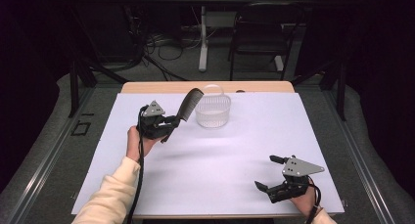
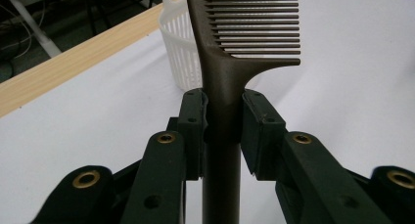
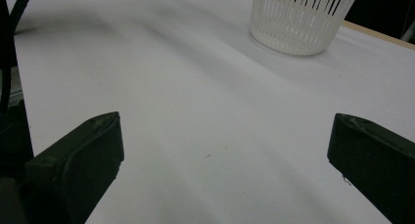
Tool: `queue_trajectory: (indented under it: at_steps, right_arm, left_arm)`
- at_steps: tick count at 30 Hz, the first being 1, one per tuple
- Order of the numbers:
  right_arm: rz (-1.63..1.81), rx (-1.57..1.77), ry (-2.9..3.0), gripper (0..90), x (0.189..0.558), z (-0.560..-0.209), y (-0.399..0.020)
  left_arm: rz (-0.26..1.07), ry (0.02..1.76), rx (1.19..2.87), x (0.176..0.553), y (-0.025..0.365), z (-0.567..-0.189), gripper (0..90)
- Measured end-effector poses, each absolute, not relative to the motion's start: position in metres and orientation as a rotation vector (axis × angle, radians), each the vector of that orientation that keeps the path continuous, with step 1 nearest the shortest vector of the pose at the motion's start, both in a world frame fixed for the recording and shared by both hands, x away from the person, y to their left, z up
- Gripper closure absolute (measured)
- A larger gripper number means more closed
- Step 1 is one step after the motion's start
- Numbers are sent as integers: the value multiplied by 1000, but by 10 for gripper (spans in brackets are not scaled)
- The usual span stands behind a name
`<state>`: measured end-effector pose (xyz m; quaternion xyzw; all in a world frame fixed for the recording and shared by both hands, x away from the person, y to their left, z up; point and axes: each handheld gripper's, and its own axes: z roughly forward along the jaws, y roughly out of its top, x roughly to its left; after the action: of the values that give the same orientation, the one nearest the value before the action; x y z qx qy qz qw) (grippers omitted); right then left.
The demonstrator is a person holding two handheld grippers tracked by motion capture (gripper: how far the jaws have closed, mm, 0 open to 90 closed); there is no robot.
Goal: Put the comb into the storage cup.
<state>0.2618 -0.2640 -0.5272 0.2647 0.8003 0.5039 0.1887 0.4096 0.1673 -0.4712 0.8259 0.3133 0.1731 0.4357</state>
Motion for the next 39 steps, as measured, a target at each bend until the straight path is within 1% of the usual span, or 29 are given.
queue_trajectory:
  at_steps: [39]
  right_arm:
    - [1420, 747, 2249, 0, 261, -527, -264]
  left_arm:
    - [487, 782, 1989, 440, 153, -445, 722]
